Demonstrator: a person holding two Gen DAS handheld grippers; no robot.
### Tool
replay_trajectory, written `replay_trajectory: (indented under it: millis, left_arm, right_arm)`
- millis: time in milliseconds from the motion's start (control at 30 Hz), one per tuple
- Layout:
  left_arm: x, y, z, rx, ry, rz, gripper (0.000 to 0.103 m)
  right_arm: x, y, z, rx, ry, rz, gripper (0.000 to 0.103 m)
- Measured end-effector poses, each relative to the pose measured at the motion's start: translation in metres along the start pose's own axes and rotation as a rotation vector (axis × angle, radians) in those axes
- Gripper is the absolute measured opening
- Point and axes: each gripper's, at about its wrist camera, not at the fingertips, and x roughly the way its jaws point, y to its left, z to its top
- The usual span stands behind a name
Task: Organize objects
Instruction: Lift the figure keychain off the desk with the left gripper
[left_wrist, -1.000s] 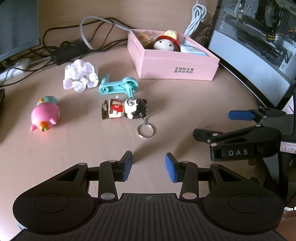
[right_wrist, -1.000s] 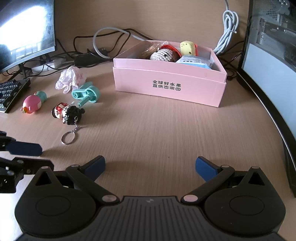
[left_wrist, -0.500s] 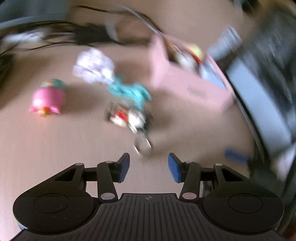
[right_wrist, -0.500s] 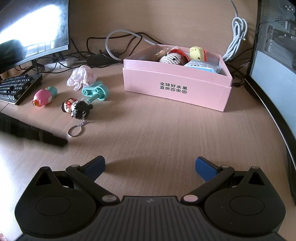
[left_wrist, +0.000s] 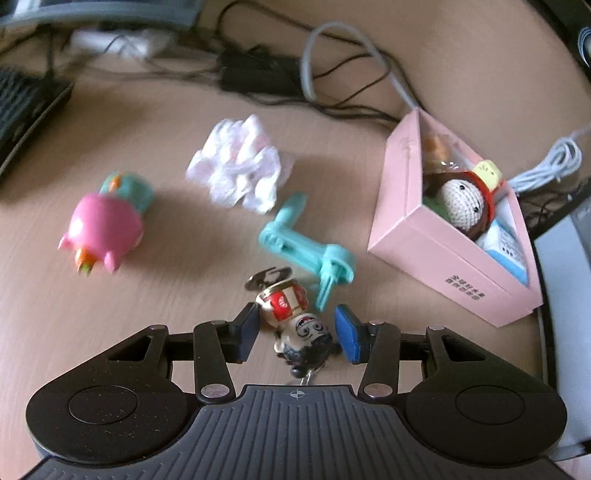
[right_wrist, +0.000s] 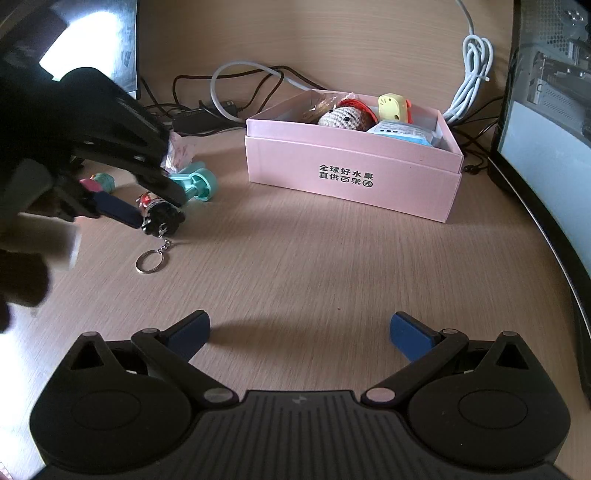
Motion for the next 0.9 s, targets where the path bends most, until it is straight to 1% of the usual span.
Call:
replay_trajectory:
  millis: [33,67,233,367,433,467,500,533,633,700,767,833,900]
  left_arm:
    - [0.002,-0.004,0.000,0.036,-0.016,0.015,0.048]
    - [0.003,-0.006,0.000,0.058,-0.027,0.024,0.045]
    - [-0.001,-0.010,-0.007,0.192,-0.043,0.030,0.041]
    - [-0.026,0.009,-0.024,0.228,-0.027,-0.034,0.041]
    - [-0.045,0.023,-0.034,0.231,-0.036,-0.064,0.040]
    - [-0.056,0.033,-0.038,0.231,-0.046,-0.073,0.037]
    - [-0.066,0.042,-0.039,0.226,-0.055,-0.077,0.030]
    - [-0.078,0.056,-0.042,0.208,-0.063,-0.083,0.012]
    - [-0.105,0.090,-0.045,0.153,-0.098,-0.067,0.011]
    - [-0.112,0.110,-0.040,0.131,-0.118,-0.047,0.011]
    - [-0.116,0.126,-0.038,0.109,-0.127,-0.028,0.011]
    - [-0.117,0.138,-0.038,0.093,-0.118,-0.036,0.011]
    - [-0.119,0.147,-0.038,0.088,-0.098,-0.082,0.011]
  right_arm:
    - [0.000,0.000,0.000,0.000,0.000,0.000,0.103]
    - [0.000,0.000,0.000,0.000,0.000,0.000,0.103]
    - [0.000,0.000,0.000,0.000,0.000,0.000,0.103]
    - [0.000,0.000,0.001,0.000,0.005,0.000,0.103]
    - [0.001,0.001,0.003,0.004,0.017,-0.001,0.103]
    - [0.002,0.002,0.006,0.006,0.025,0.005,0.103]
    - [0.002,0.005,0.010,0.005,0.028,0.021,0.103]
    - [0.002,0.010,0.015,0.001,0.021,0.040,0.103]
    - [0.002,0.034,0.039,-0.029,-0.022,0.103,0.103]
    - [0.007,0.059,0.060,-0.050,-0.043,0.167,0.103]
    - [0.014,0.081,0.076,-0.054,-0.044,0.227,0.103]
    - [0.026,0.102,0.094,-0.062,-0.029,0.281,0.103]
    - [0.035,0.114,0.108,-0.047,-0.006,0.277,0.103]
